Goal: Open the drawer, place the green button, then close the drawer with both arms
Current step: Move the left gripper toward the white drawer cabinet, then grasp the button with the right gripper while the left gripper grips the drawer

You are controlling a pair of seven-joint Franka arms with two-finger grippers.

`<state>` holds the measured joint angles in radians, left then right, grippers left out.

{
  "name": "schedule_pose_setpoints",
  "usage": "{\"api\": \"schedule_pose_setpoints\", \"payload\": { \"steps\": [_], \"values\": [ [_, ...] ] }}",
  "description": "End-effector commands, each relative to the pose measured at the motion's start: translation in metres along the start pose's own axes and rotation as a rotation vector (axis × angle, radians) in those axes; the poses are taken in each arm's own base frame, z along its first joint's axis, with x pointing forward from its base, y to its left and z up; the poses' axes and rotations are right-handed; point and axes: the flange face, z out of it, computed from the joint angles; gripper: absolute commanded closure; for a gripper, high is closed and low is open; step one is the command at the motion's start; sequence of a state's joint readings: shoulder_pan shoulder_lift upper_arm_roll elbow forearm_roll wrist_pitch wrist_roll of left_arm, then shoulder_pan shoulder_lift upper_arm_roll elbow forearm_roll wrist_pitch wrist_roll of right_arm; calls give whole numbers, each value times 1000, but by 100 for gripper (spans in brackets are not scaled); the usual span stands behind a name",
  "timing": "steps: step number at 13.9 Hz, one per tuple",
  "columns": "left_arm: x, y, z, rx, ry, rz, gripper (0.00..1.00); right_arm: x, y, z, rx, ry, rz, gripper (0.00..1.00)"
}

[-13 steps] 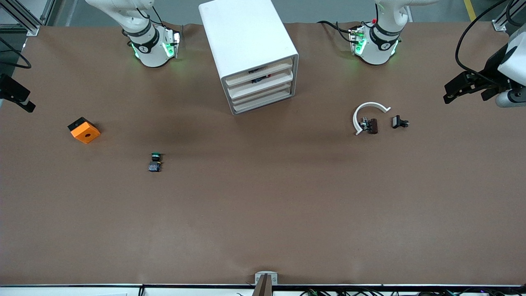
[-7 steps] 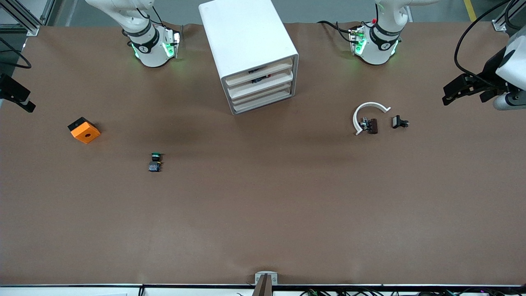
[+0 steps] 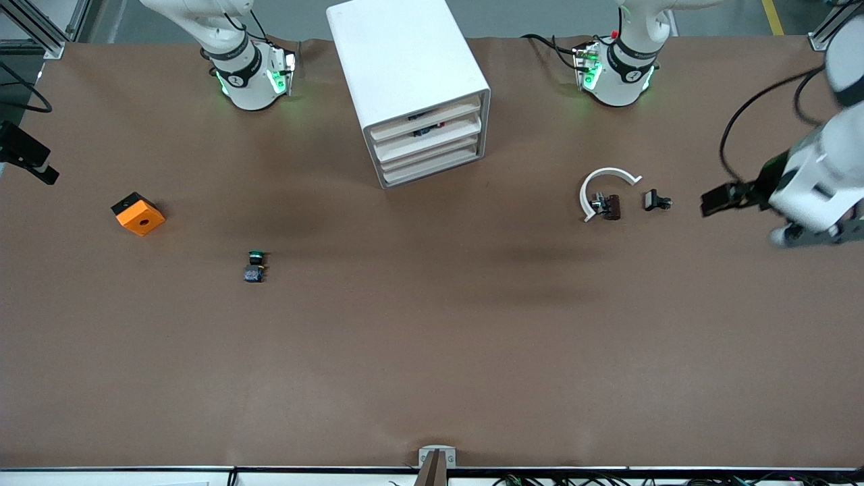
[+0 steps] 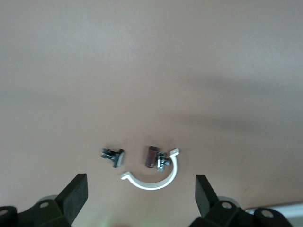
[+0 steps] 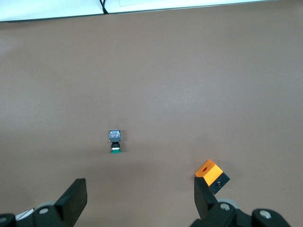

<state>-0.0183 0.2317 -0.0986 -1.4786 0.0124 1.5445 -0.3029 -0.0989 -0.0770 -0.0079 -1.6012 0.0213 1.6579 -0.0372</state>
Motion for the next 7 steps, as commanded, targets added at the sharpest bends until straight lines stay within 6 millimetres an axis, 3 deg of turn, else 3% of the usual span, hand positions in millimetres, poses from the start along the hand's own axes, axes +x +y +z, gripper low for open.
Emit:
{"api": "schedule_pose_setpoints", "payload": {
  "steps": [1,4,7],
  "values": [
    [22,37,40,31,-60,-193,0,12,-7,20,0,-42,-12,0],
    [28,74,83,67,-100,-377,0,17,-15,35,0,-67,-23,0],
    [28,108,128,104,-177,-736,0,23,-28,48,1,-81,-45,0]
  ]
}}
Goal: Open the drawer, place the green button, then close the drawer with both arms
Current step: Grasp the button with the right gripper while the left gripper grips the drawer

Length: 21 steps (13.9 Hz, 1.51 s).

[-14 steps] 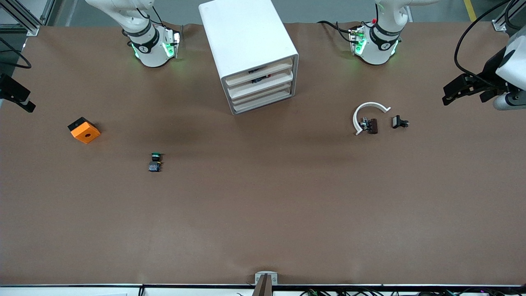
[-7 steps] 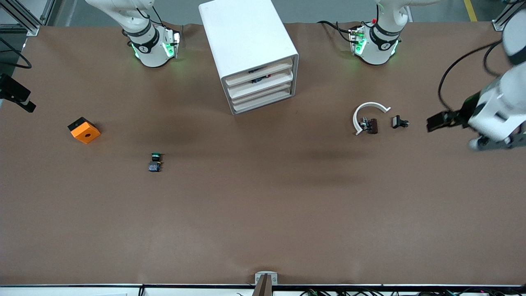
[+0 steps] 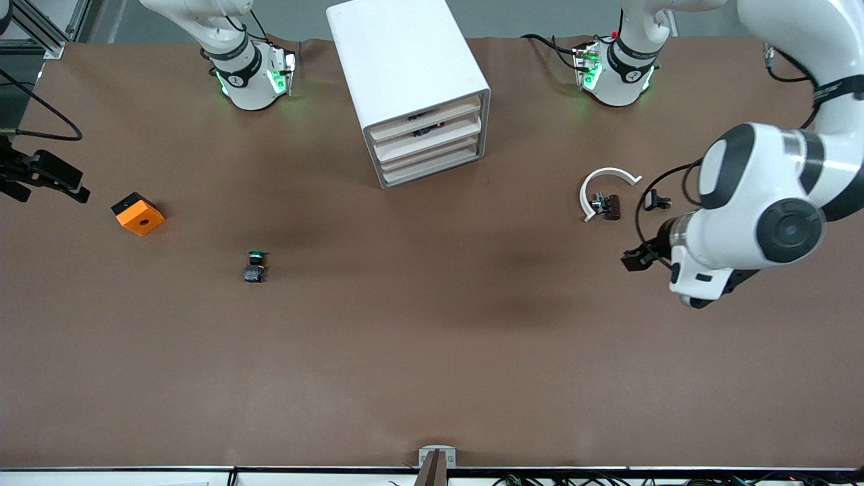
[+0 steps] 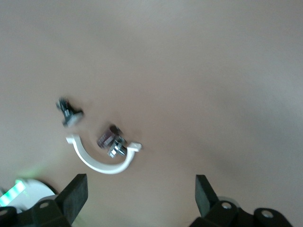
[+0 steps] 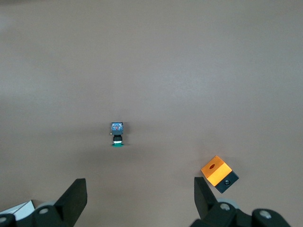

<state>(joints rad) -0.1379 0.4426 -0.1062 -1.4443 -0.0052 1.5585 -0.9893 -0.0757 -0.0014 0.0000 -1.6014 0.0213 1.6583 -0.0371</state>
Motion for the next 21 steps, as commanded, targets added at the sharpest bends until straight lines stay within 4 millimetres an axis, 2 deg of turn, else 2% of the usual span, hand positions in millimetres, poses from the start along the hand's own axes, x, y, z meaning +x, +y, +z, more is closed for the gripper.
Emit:
{"api": "schedule_pose_setpoints", "payload": {
  "steps": [1,3,5,9,12,14,17,18,19,21],
  "values": [
    [-11,29,29,21,-76,-209,0,11,-17,15,-4,-25,-34,0],
    [-13,43,58,40,-160,-248,0,22,-24,45,13,-82,-31,0],
    [-11,51,94,110,-218,-319,0,30,-45,72,-1,-124,-70,0],
    [-44,84,151,220,-335,-483,0,42,-79,133,-35,-158,-136,0],
    [-83,111,194,314,-400,-611,1,35,-83,188,-33,-118,-144,0],
    [-111,127,221,378,-466,-693,17,27,-83,224,-30,-83,-149,0],
    [-135,136,248,491,-522,-829,23,10,-91,272,-25,-22,-167,0],
    [-149,140,257,534,-545,-852,33,5,-91,288,-22,-15,-163,0],
    [-162,146,263,562,-588,-881,37,2,-90,304,-20,-12,-152,0],
    [-172,153,282,620,-669,-940,40,5,-91,337,-16,-17,-149,0]
  ]
}}
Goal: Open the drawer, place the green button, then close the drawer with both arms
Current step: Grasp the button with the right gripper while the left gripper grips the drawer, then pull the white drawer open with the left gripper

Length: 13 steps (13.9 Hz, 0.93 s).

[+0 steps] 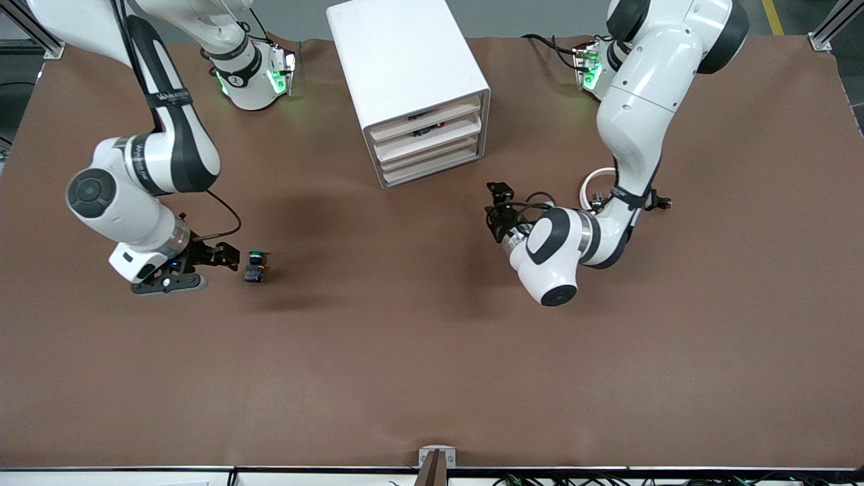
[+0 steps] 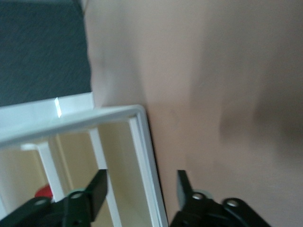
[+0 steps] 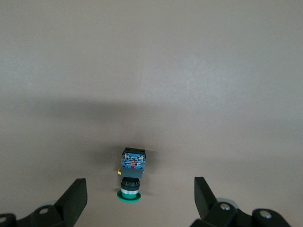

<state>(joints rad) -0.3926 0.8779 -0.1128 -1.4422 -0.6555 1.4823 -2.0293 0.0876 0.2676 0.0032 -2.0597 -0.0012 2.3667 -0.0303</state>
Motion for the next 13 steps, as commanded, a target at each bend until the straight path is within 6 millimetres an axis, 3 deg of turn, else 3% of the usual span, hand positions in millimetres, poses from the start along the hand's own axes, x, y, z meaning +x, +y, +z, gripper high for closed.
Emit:
{"api": "schedule_pose_setpoints", "payload": {
  "steps": [1,4,6,8,13],
  "values": [
    [-13,10,24,99,-67,-81,41,2,-2,40,-3,11,14,0],
    [-31,7,55,141,-51,-127,44,2,-5,75,-2,5,39,0],
    [-41,4,67,172,-69,-158,50,1,-23,91,-1,-3,101,0],
    [-53,-3,80,194,-62,-191,58,-1,-23,101,-2,-16,108,0],
    [-71,-16,117,239,-6,-236,61,-6,-20,113,-5,-45,112,0]
  ]
}}
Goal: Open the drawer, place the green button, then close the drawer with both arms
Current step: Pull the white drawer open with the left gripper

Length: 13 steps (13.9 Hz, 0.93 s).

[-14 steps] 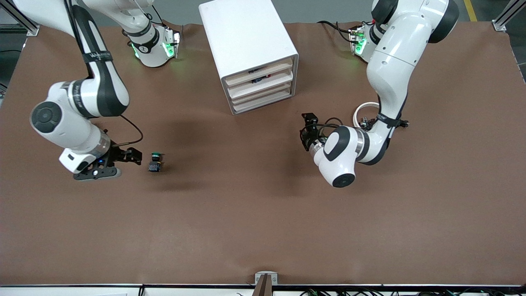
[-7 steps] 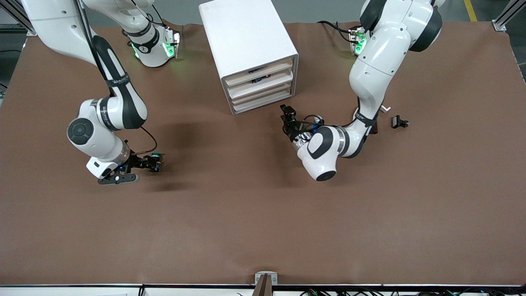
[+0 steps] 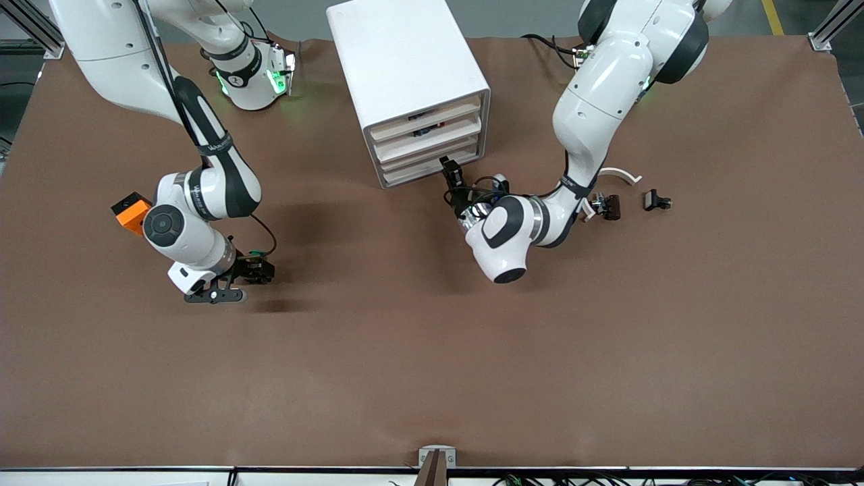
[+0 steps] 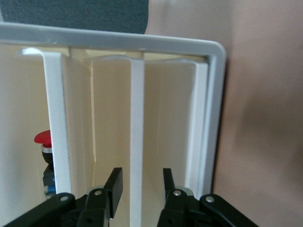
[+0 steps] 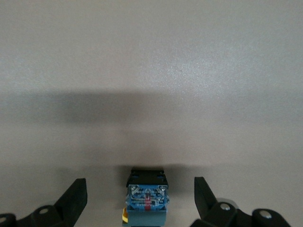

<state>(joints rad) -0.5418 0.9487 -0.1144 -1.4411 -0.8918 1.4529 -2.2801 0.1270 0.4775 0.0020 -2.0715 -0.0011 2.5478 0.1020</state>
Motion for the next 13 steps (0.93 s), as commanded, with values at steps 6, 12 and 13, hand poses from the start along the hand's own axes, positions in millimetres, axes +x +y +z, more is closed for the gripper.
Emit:
{"api": "schedule_pose_setpoints", "payload": {
  "steps": [6,12,13],
  "values": [
    [-16,1,47,33,65,-38,64,-1,13,13,-6,-20,35,35],
    [-6,15,23,26,32,-56,100,-2,8,15,-8,-27,24,79],
    [-2,18,6,20,3,-44,100,-1,8,15,-8,-26,24,80]
  ]
}}
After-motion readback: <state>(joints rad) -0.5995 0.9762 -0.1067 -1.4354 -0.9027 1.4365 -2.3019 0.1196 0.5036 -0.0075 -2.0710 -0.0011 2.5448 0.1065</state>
